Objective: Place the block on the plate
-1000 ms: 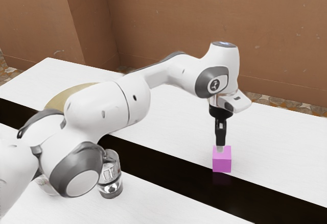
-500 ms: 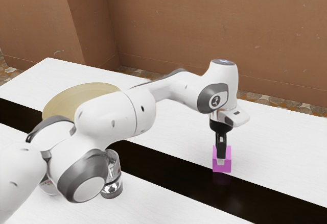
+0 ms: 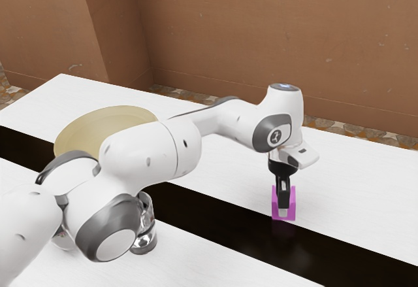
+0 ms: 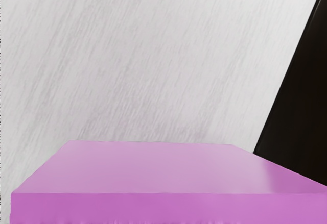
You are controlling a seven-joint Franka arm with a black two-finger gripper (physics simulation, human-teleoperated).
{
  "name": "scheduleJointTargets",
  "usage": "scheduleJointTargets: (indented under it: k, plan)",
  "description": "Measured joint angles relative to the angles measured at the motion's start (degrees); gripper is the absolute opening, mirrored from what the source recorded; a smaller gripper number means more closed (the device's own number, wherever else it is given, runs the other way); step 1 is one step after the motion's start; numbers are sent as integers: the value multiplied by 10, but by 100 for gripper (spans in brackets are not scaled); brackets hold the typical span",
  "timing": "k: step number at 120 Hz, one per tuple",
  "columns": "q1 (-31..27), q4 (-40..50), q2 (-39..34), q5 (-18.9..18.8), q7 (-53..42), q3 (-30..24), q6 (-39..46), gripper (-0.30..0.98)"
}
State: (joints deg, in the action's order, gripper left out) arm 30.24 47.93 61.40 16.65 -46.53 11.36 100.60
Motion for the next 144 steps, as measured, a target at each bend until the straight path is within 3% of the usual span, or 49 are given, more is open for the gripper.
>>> scheduleJointTargets:
  k: [56,100,144]
  plan:
    - [4,11,-43,-7,8,3,3,30]
    - [-1,140,-209,-23,14,14,7,25]
    - [-164,143,-234,-45,14,19,-4,25]
